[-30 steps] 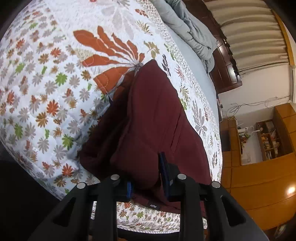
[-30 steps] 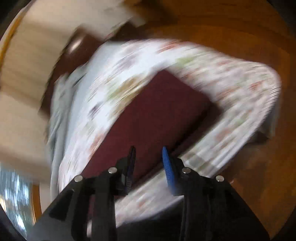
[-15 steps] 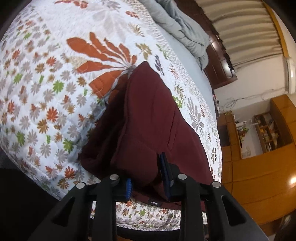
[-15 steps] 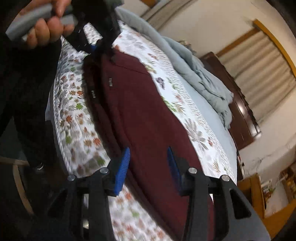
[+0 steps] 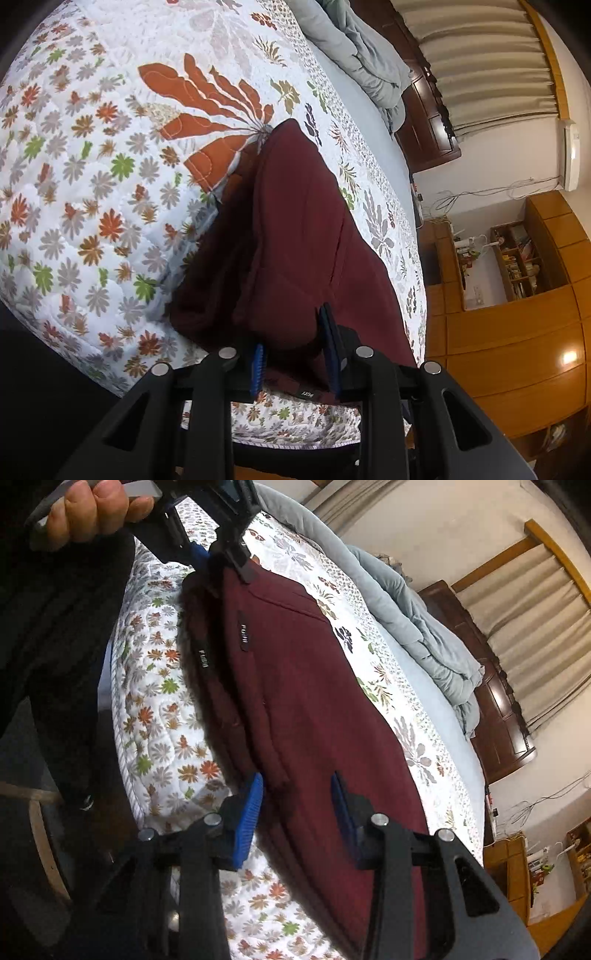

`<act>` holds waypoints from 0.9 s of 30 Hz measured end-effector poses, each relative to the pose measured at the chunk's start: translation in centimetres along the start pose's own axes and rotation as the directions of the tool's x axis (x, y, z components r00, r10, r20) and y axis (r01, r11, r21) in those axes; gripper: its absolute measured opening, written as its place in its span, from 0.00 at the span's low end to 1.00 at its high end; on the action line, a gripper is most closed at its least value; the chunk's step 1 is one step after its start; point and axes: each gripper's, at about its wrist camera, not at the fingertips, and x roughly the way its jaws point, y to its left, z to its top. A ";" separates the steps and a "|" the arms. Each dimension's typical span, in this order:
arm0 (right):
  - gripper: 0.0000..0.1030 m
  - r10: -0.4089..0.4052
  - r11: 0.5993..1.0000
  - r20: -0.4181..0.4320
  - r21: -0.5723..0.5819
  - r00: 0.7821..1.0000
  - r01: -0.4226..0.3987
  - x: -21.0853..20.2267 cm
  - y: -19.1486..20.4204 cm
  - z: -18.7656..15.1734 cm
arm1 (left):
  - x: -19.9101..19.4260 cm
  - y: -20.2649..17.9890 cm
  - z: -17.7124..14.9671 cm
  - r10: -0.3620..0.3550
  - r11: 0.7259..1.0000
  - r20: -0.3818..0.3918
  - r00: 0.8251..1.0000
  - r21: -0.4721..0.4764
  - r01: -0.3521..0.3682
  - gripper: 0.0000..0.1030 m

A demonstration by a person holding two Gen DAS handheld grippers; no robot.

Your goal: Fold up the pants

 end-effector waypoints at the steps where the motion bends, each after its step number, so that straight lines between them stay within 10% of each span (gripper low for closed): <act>1: 0.35 -0.008 1.000 -0.008 -0.007 1.000 0.008 0.1 0.1 -0.3 | 0.0 0.1 -0.1 -0.001 1.000 -0.002 1.000 -0.005 0.001 0.25; 7: 0.30 -0.011 1.000 -0.034 -0.029 0.999 0.010 1.2 0.8 -1.2 | 0.1 -0.1 -0.2 0.018 1.000 -0.001 1.000 0.000 -0.018 0.25; 9: 0.03 -0.004 1.000 -0.042 -0.015 0.999 0.004 1.6 0.4 -1.1 | 0.1 -0.3 -0.4 0.032 0.999 0.007 0.999 0.004 -0.032 0.20; 27: 0.14 0.073 0.997 -0.020 0.033 0.997 -0.073 0.2 0.7 -1.9 | -1.7 -1.7 -1.9 0.116 0.993 0.079 0.990 0.001 -0.117 0.24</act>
